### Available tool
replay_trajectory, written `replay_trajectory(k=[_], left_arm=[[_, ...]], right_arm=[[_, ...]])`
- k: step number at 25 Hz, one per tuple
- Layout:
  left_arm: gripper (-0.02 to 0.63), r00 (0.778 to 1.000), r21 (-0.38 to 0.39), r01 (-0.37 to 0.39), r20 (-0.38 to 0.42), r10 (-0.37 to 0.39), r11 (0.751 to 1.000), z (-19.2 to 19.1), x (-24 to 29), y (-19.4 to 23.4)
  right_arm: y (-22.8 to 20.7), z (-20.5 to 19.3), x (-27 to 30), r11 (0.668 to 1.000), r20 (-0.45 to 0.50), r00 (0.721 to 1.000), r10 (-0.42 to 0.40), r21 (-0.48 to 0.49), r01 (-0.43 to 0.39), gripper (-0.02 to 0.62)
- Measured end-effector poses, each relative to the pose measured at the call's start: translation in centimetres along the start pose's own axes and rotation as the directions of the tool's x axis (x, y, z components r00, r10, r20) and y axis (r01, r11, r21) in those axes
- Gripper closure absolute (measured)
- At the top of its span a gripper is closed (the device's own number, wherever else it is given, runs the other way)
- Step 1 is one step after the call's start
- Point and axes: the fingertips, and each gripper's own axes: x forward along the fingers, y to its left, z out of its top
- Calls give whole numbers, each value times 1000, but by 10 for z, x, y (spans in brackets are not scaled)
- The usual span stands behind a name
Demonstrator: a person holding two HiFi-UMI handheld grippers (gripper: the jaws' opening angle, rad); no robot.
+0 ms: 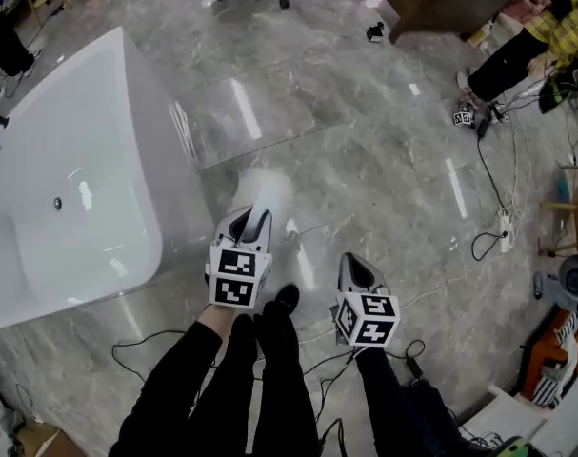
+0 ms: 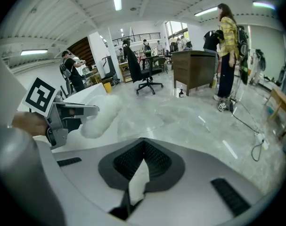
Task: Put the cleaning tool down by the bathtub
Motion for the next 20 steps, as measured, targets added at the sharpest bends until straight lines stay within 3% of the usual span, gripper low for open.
replay_trajectory(k=[11,20], left_arm=[[511,1000,1,-16,15,16,1000,-100,82,47],[511,998,-9,-46,32,47,999,-161,143,86]], right_arm=[[-5,-65,114,995,12,1000,15,-98,-14,595],[-5,-82,201,984,58,997,50,-172,-39,595]])
